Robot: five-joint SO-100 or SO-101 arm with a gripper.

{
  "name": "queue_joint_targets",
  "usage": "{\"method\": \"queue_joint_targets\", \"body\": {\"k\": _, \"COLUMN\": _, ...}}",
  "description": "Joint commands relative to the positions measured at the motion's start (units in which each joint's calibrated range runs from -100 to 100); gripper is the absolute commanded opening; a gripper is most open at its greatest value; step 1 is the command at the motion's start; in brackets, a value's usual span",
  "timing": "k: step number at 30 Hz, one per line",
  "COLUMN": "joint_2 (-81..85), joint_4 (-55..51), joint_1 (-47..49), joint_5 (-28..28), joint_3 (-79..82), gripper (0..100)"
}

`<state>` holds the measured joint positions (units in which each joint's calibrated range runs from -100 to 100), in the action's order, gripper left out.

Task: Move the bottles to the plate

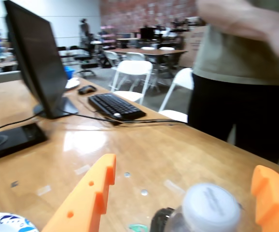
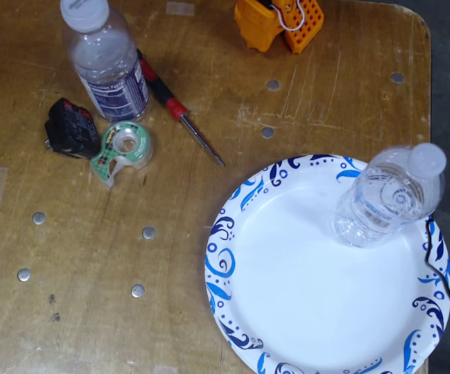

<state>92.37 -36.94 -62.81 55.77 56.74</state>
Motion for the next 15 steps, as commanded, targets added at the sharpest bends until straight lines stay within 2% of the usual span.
{"method": "queue_joint_targets", "body": {"k": 1, "joint_2": 1.3, "joint_4": -0.1, "joint_1": -4.2, "joint_5": -1.8, "joint_3": 2.9, "gripper": 30}}
{"method": "queue_joint_targets", "body": {"k": 4, "joint_2": 0.0, "joint_4": 5.5, "joint_1": -4.2, "joint_5": -2.2, "joint_3": 8.2, "gripper": 31}}
{"method": "queue_joint_targets", "body": {"k": 10, "joint_2": -7.0, "joint_4": 27.1, "joint_1": -4.1, "joint_5": -2.8, "joint_3": 19.2, "gripper": 37}}
{"method": "queue_joint_targets", "body": {"k": 15, "joint_2": -12.6, "joint_4": 31.7, "joint_1": -2.8, "joint_5": -2.8, "joint_3": 19.5, "gripper": 42}}
